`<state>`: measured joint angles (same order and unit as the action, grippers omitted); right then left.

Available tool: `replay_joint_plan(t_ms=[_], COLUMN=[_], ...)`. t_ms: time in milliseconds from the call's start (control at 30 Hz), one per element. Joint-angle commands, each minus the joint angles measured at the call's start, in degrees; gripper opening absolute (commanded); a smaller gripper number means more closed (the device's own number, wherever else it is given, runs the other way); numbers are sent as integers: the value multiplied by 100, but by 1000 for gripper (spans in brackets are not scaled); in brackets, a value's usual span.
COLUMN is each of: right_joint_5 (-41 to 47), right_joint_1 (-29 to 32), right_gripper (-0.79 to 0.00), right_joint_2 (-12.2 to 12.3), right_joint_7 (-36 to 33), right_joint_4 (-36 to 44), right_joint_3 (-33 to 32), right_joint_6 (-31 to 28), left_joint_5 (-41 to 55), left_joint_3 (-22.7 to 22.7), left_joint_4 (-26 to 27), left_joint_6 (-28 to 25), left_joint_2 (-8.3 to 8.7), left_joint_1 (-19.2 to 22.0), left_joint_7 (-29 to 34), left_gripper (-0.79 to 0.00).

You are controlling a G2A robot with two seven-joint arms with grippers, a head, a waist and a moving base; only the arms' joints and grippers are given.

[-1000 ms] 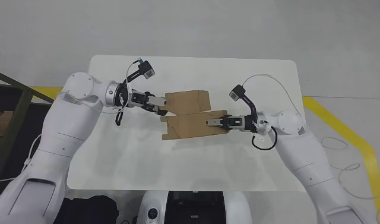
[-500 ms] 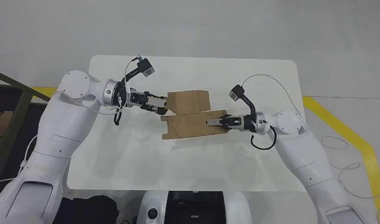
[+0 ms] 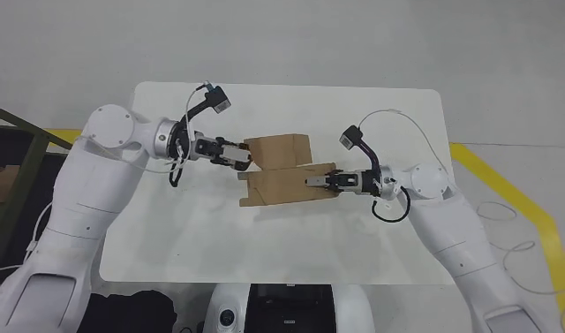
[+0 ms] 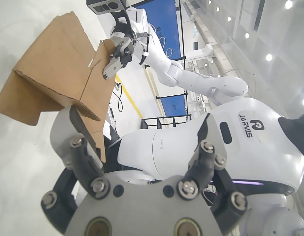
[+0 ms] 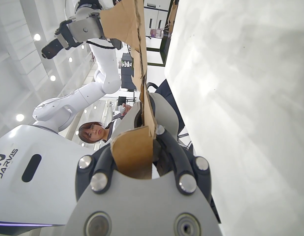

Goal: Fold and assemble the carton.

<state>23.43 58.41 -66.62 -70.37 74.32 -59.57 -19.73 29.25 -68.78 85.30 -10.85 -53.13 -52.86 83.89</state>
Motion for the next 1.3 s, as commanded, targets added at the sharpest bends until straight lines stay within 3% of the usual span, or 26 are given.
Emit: replay_joint_plan(t_ms=[0,867,1100,1267], right_joint_5=[-3,-341,-397,-438], right_joint_1=[7,223,282,316], right_gripper=[-785,-785,-785,-785], right_joint_2=[5,94,119,135], right_joint_7=[16,357,430,480], right_joint_4=[13,540,676,753], right_joint_3=[-13,-110,-148,-166], right_joint_6=[-6,60,86,110], left_joint_5=[-64,241,73,-60], left_joint_3=[69,336,362,378], left_joint_4=[-71,-837,-886,-899], left_joint_6=[34,454,448,464], left_joint_2=[-13,-112,-115,-112], left_joint_1=[35,308,326,325], left_joint_7=[-92,-465,-573,-612], left_gripper=[0,-3,-397,-480])
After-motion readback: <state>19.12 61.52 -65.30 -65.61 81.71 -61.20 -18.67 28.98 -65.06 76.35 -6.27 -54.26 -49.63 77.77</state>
